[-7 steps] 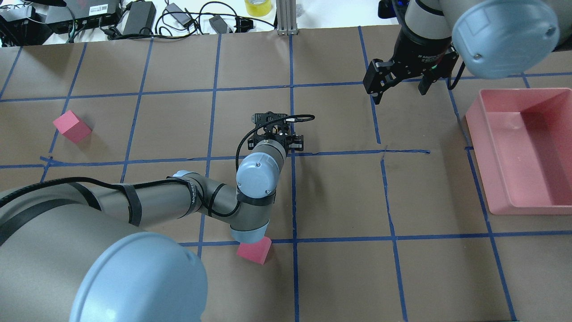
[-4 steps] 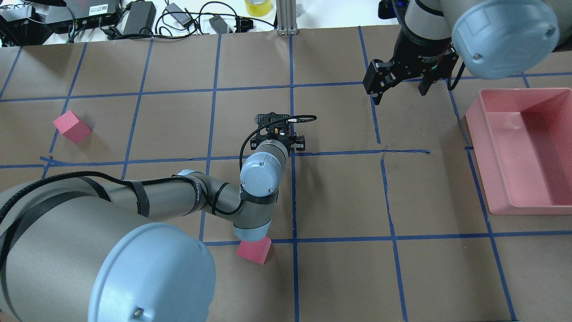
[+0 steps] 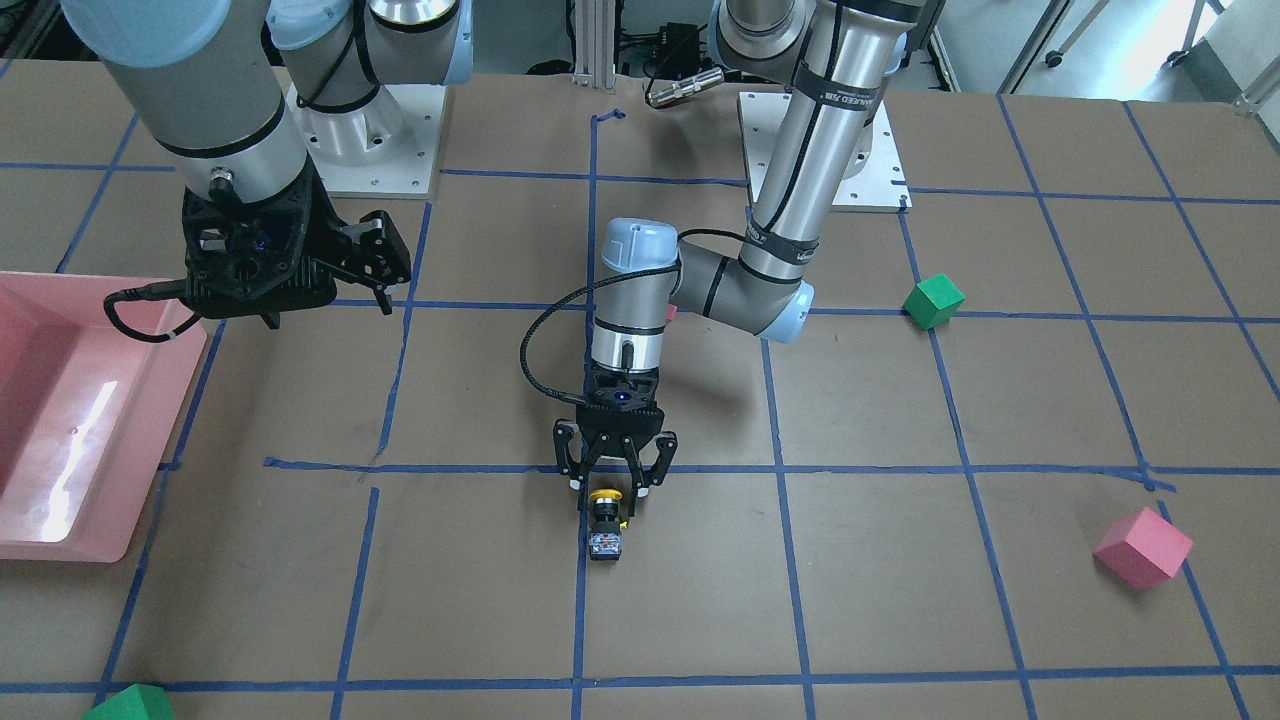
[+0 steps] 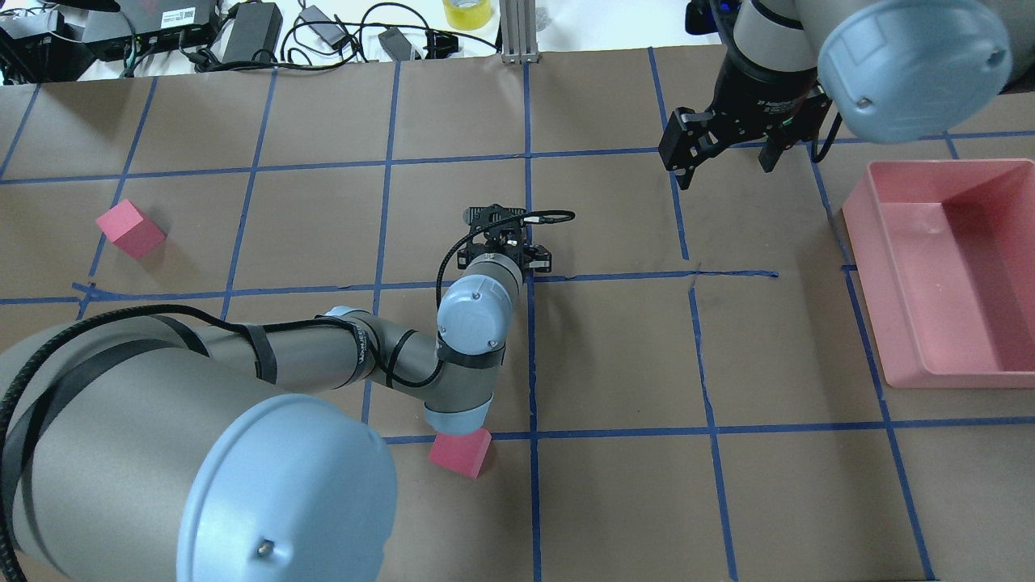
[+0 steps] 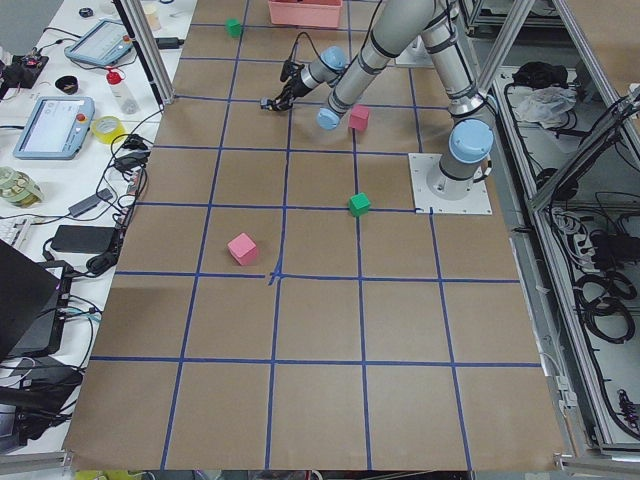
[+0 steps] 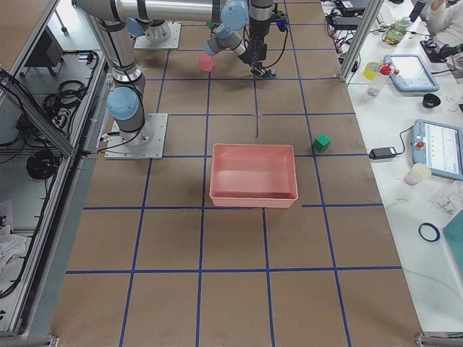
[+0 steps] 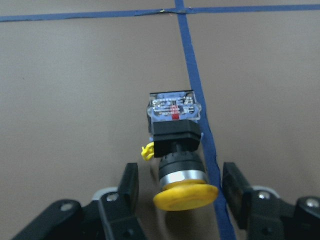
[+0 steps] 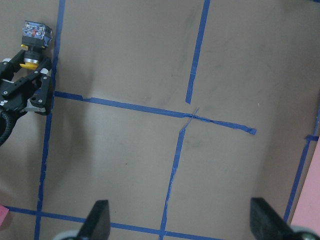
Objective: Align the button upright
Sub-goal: 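Grasp the button body with the left gripper, yellow cap facing the robot, then lift and rotate the button with the left gripper to stand cap-up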
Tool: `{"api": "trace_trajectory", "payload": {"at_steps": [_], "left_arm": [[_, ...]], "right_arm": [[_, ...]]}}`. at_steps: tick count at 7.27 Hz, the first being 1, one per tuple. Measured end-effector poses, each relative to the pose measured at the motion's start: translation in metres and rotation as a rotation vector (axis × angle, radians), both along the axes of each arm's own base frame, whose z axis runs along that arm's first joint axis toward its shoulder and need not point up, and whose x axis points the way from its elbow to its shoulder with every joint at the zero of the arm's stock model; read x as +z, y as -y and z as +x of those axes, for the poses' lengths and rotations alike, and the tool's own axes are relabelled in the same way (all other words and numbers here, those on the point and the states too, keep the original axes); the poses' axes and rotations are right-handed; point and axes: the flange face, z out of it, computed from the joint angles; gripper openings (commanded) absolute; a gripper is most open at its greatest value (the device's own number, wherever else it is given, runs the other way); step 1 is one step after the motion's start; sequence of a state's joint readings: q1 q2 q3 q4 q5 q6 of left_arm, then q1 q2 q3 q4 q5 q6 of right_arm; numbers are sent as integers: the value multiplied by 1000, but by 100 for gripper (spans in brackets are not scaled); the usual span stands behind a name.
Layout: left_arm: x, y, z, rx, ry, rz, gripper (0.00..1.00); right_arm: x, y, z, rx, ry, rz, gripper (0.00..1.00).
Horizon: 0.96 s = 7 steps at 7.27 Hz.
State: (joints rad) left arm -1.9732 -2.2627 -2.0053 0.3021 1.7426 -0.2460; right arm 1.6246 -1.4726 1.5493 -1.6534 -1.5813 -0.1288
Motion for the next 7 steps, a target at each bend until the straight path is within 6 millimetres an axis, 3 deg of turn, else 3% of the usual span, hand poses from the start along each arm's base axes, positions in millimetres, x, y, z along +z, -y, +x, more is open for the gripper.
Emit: {"api": "trace_trajectory", "payload": {"at_steps": [2, 5, 7], "left_arm": [[4, -1, 0, -3, -1, -4, 13], [33, 3, 1, -8, 20, 17, 12], [74, 22, 1, -6, 53, 145, 12]], "right_arm": [[0, 0, 0, 1, -3, 1, 100], [-1, 0, 0, 1, -5, 1, 100], [-1, 0, 0, 2, -3, 1, 100]]}}
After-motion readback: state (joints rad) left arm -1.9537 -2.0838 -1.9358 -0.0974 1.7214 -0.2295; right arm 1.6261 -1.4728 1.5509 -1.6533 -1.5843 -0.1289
